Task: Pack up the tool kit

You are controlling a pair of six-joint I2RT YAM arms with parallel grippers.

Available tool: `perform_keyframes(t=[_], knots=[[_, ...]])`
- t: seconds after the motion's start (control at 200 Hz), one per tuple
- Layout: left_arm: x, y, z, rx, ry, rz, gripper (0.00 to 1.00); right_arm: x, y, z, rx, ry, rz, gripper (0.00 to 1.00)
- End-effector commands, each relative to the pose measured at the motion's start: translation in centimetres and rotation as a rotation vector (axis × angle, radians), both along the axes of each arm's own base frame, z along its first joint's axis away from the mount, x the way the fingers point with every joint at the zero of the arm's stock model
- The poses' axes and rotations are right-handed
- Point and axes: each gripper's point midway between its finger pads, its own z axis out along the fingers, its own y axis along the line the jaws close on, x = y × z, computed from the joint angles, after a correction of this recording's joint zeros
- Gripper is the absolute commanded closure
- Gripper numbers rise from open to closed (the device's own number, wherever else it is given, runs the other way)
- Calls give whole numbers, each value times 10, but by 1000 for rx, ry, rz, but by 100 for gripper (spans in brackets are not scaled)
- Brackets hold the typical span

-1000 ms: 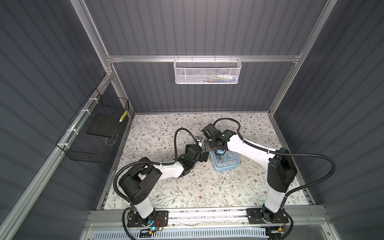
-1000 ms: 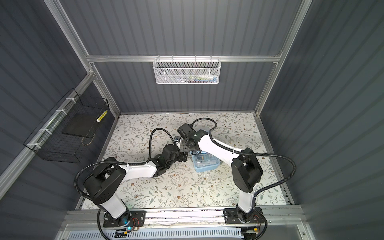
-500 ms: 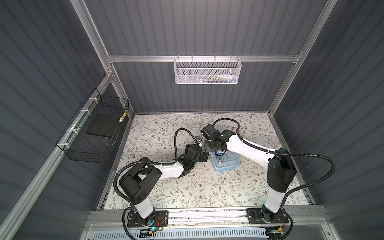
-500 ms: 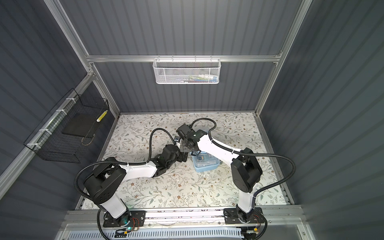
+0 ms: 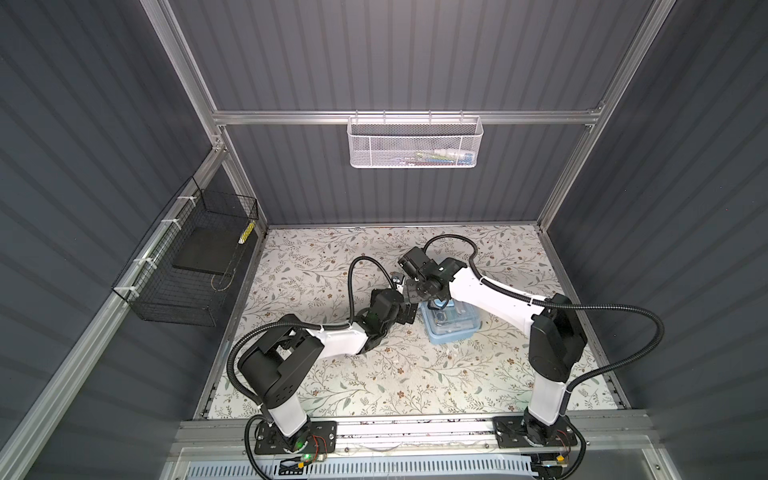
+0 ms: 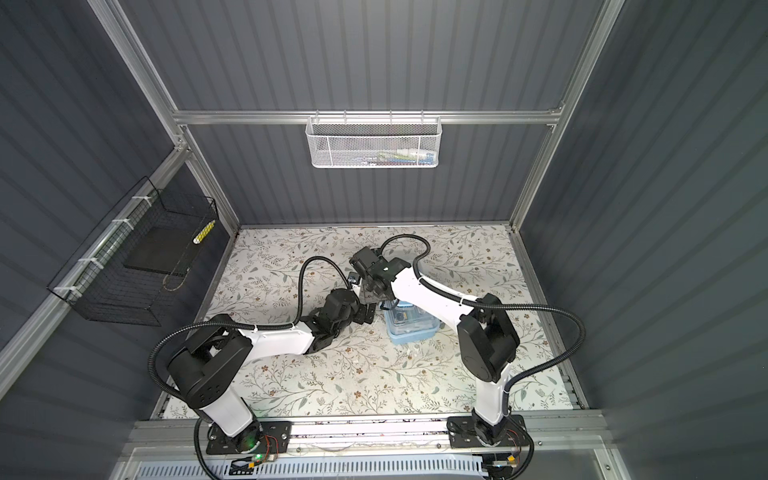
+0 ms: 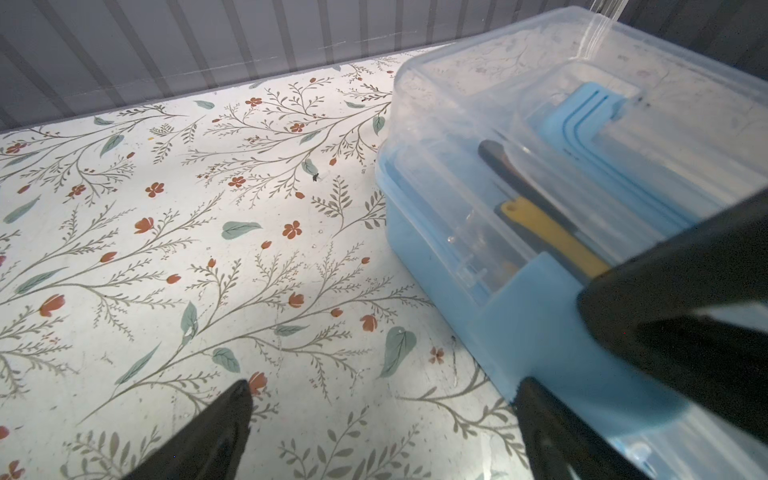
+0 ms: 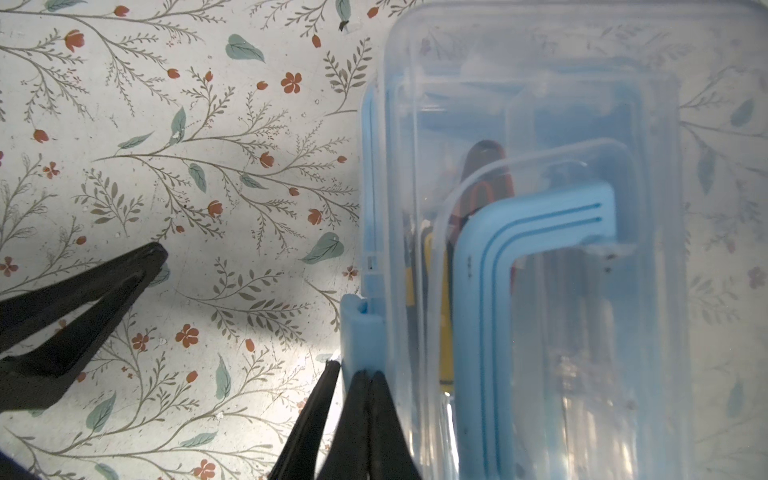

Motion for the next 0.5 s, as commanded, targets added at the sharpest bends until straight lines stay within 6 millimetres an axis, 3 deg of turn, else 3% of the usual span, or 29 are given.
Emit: perform_keyframes(t=[0.0,0.495], knots=[[-1,-3,-1,-22,12,-11,0,-7,-8,-14,-67,50,-7,96],[-2,3,-2,-15,15,2,0,-9,-7,-17,-76,60,-2,96]])
